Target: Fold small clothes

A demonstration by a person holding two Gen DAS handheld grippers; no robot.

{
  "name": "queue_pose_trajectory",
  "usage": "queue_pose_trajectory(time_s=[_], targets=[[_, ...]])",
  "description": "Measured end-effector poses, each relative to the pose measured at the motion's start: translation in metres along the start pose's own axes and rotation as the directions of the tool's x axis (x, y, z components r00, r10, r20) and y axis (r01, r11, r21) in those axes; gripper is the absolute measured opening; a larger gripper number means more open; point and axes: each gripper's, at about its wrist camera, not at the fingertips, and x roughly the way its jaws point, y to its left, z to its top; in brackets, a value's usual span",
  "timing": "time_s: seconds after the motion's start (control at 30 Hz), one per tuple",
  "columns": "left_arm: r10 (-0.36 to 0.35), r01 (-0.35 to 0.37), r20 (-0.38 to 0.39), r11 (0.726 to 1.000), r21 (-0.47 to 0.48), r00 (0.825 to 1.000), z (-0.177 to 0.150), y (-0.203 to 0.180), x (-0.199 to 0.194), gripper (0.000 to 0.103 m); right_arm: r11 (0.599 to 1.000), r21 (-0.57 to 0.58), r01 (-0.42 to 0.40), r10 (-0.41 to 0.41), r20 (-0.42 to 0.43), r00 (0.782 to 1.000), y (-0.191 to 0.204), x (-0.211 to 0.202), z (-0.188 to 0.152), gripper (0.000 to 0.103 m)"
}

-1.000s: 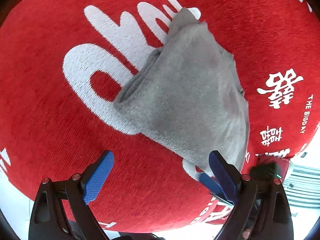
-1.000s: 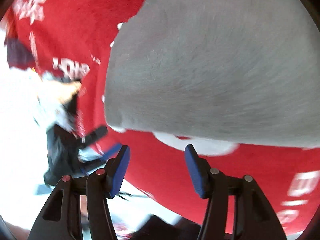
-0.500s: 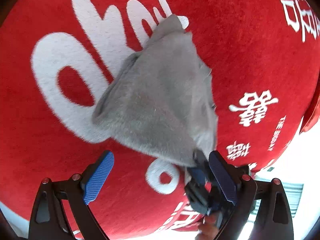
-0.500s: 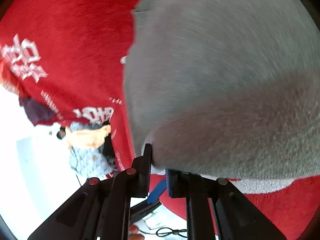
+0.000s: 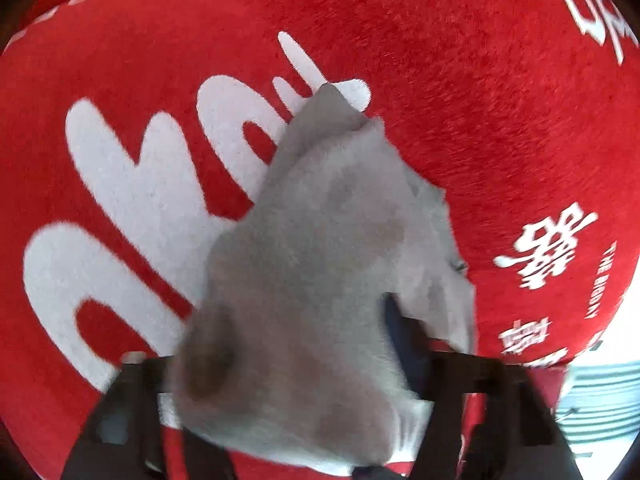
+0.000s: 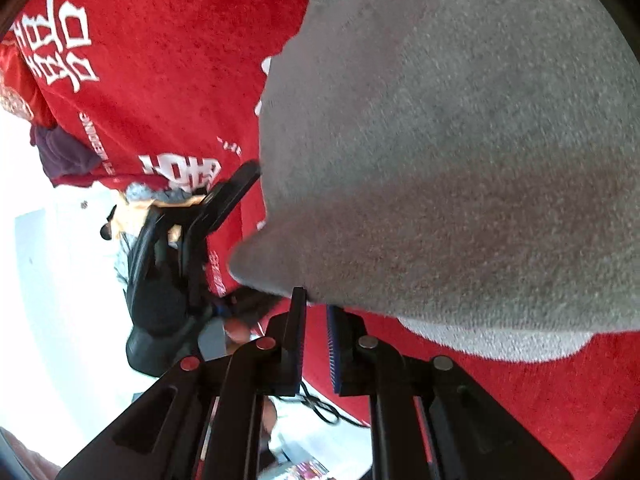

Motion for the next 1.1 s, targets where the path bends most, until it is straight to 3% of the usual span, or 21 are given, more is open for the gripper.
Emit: queue_pose_trajectory(time_s=[0.07, 0.17, 0.23, 0.27, 0.33, 0.37, 0.43, 0.5, 0.63, 0.73, 0.83, 0.9, 1.0, 1.1], targets=[[0.041, -0.041, -0.002, 0.998, 0.048, 0.999, 0.001, -0.001, 0.001, 0.016, 0.998, -0.04, 0.039, -0.041, -0.032, 0.999, 0.005, -0.004, -0.001, 0.014], [0.101, -0.103, 0.025, 0.984, 0.147, 0.995, -0.002, -0.011, -0.003, 0.012, 0.984, -0.121, 0.127, -0.135, -0.06, 0.989, 0.016, -0.019, -0.001, 0.015], [0.162, -0.177, 0.076, 0.94, 0.291, 0.984, -0.009, -0.031, -0.008, 0.012, 0.967, -0.175, 0.186, -0.197, -0.051, 0.979, 0.024, -0.034, 0.005, 0.015], [0.187, -0.214, 0.106, 0.906, 0.364, 0.976, -0.014, -0.041, -0.01, 0.012, 0.957, -0.197, 0.214, -0.225, -0.036, 0.974, 0.029, -0.042, 0.009, 0.015], [0.23, -0.29, 0.178, 0.811, 0.508, 0.957, -0.027, -0.064, -0.012, 0.012, 0.934, -0.232, 0.272, -0.28, -0.003, 0.96, 0.04, -0.056, 0.023, 0.02], [0.24, -0.317, 0.208, 0.763, 0.563, 0.948, -0.032, -0.074, -0.012, 0.012, 0.92, -0.249, 0.304, -0.31, 0.015, 0.951, 0.047, -0.062, 0.036, 0.039], [0.247, -0.35, 0.248, 0.69, 0.633, 0.937, -0.04, -0.086, -0.012, 0.012, 0.9, -0.279, 0.336, -0.338, 0.044, 0.94, 0.061, -0.066, 0.055, 0.065], [0.25, -0.373, 0.277, 0.627, 0.684, 0.928, -0.047, -0.094, -0.01, 0.012, 0.873, -0.326, 0.362, -0.367, 0.05, 0.929, 0.079, -0.061, 0.082, 0.065], [0.253, -0.401, 0.312, 0.528, 0.749, 0.916, -0.057, -0.107, -0.008, 0.012, 0.845, -0.378, 0.379, -0.424, -0.039, 0.905, 0.108, -0.027, 0.125, 0.074], [0.248, -0.403, 0.32, 0.491, 0.772, 0.914, -0.059, -0.108, -0.009, 0.012, 0.82, -0.443, 0.362, -0.457, -0.127, 0.88, 0.136, 0.016, 0.151, 0.08], [0.245, -0.408, 0.329, 0.459, 0.789, 0.912, -0.066, -0.107, -0.008, 0.012, 0.772, -0.52, 0.366, -0.526, -0.2, 0.826, 0.157, 0.062, 0.162, 0.082], [0.243, -0.408, 0.332, 0.448, 0.795, 0.912, -0.067, -0.108, -0.009, 0.012, 0.718, -0.581, 0.384, -0.604, -0.247, 0.757, 0.165, 0.096, 0.165, 0.082], [0.238, -0.403, 0.328, 0.448, 0.798, 0.914, -0.069, -0.108, -0.012, 0.012, 0.617, -0.665, 0.42, -0.704, -0.229, 0.672, 0.172, 0.128, 0.162, 0.082], [0.233, -0.4, 0.328, 0.441, 0.804, 0.916, -0.072, -0.11, -0.014, 0.012, 0.542, -0.719, 0.435, -0.763, -0.204, 0.614, 0.171, 0.15, 0.158, 0.082]])
